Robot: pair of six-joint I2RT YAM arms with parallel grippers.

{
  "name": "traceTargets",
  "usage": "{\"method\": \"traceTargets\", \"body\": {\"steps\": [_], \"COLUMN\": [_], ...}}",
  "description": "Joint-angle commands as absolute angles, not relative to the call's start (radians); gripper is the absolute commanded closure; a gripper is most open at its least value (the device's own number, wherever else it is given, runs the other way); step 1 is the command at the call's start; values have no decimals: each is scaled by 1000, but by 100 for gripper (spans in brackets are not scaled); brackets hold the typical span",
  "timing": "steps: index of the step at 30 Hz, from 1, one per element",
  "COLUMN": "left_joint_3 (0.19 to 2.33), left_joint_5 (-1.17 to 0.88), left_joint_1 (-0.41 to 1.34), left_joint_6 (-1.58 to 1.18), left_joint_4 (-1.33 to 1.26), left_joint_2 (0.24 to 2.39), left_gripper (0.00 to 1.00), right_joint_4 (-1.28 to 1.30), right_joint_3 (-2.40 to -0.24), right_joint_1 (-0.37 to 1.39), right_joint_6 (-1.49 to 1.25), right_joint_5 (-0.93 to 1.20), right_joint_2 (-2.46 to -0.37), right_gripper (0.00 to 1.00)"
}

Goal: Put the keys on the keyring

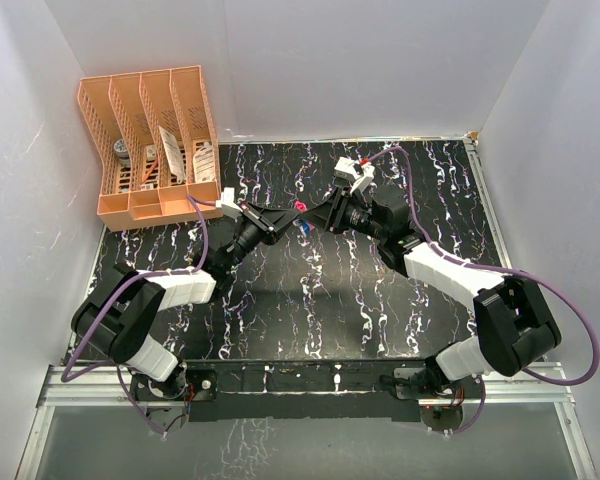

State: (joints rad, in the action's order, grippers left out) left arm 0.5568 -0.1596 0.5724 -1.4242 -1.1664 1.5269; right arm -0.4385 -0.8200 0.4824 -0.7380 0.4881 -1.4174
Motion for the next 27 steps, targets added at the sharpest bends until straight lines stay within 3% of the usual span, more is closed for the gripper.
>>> {"method": "traceTargets", "body": {"steps": [1,27], "left_joint_3": [541,556], "left_joint_5": [-172,-163], "left_joint_1": [588,597], "left_joint_6": [-1439,-1456], "left_joint_4": [-1199,-1258], "left_joint_2": [1519,1570], "left_gripper": [100,100], "right_joint_4": [-538,-546], "right_joint_3": [-824,-811], "right_joint_1": [477,471], "right_joint_6": [-746,-771], "right_joint_5": [467,500], "right_joint_2": [-1410,-1418], "right_gripper": [73,75]}}
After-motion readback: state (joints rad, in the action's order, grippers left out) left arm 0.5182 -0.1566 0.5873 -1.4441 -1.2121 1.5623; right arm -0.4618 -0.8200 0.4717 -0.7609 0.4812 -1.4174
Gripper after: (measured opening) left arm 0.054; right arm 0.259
